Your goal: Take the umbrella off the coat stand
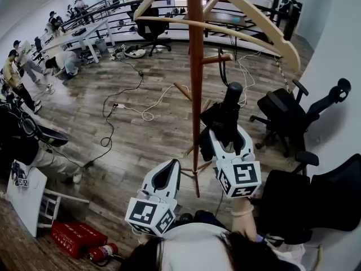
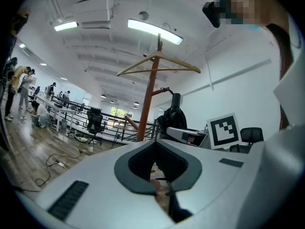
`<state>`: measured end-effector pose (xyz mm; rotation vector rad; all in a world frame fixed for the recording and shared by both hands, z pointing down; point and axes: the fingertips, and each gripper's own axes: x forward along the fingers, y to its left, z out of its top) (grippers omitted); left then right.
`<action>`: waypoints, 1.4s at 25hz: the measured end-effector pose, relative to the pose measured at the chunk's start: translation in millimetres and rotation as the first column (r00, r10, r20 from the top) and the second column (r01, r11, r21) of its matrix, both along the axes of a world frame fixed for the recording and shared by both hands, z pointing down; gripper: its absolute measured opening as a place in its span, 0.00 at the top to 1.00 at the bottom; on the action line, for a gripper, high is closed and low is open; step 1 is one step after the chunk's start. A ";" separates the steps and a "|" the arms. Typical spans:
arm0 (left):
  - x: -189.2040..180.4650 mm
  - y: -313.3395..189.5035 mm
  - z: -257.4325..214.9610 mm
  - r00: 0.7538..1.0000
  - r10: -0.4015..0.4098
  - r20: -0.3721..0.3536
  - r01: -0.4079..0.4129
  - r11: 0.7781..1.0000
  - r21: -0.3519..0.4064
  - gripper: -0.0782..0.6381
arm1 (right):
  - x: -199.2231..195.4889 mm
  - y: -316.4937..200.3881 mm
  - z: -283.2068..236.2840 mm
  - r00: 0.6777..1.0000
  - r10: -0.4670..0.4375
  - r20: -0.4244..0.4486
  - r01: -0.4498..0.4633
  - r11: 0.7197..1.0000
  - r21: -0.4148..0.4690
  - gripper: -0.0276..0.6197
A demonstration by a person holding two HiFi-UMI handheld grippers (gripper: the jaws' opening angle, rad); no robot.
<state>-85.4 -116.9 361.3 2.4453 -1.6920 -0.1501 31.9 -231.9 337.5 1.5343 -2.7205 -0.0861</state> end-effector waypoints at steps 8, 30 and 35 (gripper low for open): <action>-0.2 5.7 -4.2 1.000 0.019 0.005 -0.019 1.000 0.014 0.88 | 2.5 8.8 -5.3 1.000 0.014 -0.003 -0.014 1.000 0.013 0.56; 10.7 19.1 -7.1 0.998 0.060 0.005 -0.060 0.998 0.030 0.88 | 16.2 28.8 -8.9 0.999 0.041 0.001 -0.041 0.999 0.021 0.56; 14.8 20.7 -8.9 0.998 0.068 0.009 -0.069 0.997 0.031 0.88 | 19.3 31.6 -9.3 0.999 0.043 0.003 -0.043 0.999 0.019 0.56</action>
